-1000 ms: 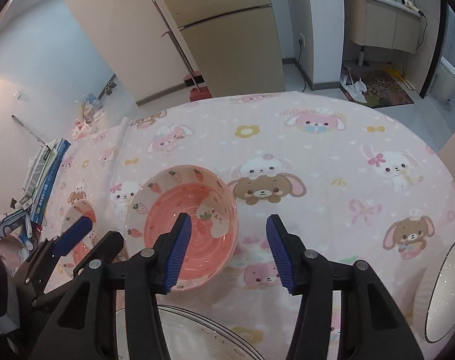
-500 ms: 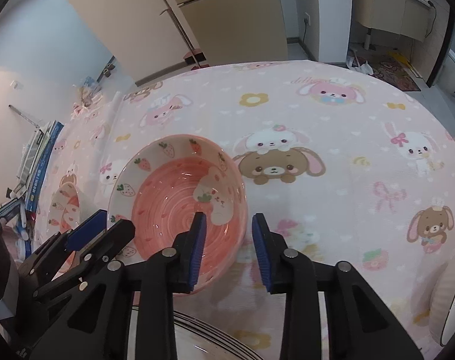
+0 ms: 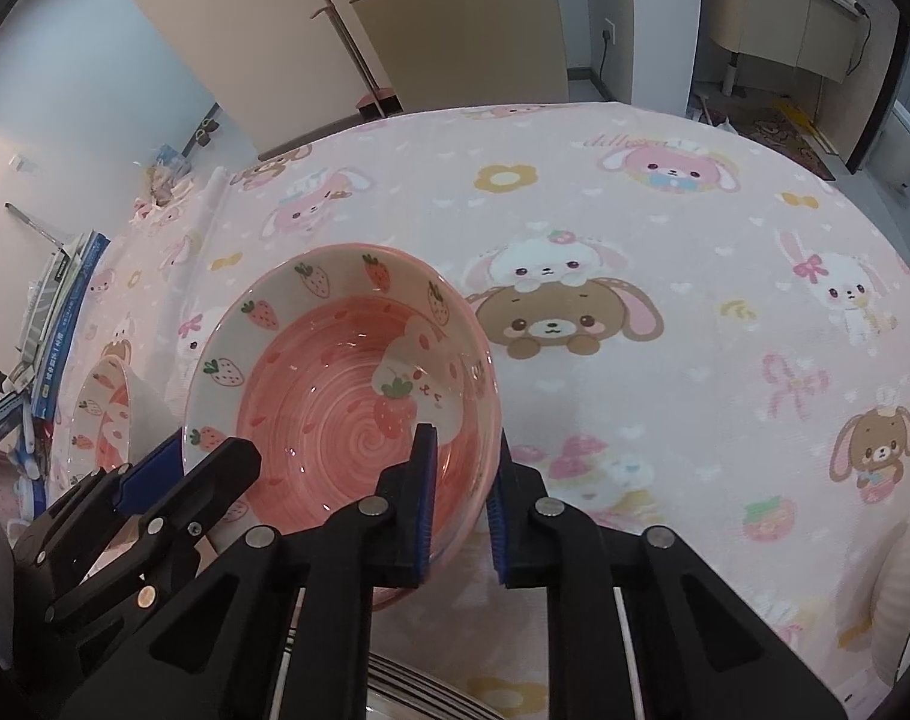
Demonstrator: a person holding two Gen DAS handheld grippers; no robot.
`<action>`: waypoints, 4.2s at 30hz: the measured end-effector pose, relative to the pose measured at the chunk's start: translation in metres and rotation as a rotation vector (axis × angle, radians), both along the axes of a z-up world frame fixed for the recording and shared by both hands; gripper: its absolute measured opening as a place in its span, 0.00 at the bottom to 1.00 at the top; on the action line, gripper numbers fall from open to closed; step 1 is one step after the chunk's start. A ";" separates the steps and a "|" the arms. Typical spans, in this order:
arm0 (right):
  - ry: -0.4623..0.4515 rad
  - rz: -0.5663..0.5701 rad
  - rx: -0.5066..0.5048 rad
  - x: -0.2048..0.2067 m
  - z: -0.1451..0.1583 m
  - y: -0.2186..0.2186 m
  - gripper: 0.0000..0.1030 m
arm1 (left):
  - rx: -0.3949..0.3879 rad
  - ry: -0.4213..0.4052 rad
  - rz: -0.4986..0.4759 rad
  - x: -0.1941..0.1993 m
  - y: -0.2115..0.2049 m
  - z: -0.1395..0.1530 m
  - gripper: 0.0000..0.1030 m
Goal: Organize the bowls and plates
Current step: 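Lift the pink strawberry bowl with both tools and carry it toward the other pink bowl, then lower the held bowl into the other pink strawberry bowl with both tools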
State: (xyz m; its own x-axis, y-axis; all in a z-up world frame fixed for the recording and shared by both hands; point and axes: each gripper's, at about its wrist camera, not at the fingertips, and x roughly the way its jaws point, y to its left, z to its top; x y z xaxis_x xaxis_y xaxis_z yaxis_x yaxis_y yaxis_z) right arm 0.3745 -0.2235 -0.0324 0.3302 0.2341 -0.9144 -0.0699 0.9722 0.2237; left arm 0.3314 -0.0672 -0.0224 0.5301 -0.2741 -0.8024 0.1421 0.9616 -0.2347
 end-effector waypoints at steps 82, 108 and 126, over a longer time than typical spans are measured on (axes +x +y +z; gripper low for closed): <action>-0.153 0.268 0.213 -0.084 0.086 0.142 0.17 | -0.003 -0.164 0.244 -0.119 0.149 0.114 0.23; -0.093 0.235 0.156 -0.061 0.036 0.155 0.18 | -0.025 -0.089 0.267 -0.094 0.161 0.044 0.23; -0.138 0.228 0.072 -0.064 0.032 0.161 0.19 | -0.012 -0.138 0.279 -0.090 0.156 0.033 0.23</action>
State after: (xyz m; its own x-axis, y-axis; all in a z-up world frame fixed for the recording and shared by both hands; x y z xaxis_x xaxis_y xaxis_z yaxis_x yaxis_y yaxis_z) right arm 0.3104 -0.0623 -0.0002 0.3819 0.3797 -0.8426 -0.3199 0.9097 0.2649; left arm 0.2412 0.0892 0.0106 0.6901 -0.1119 -0.7150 -0.0958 0.9652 -0.2434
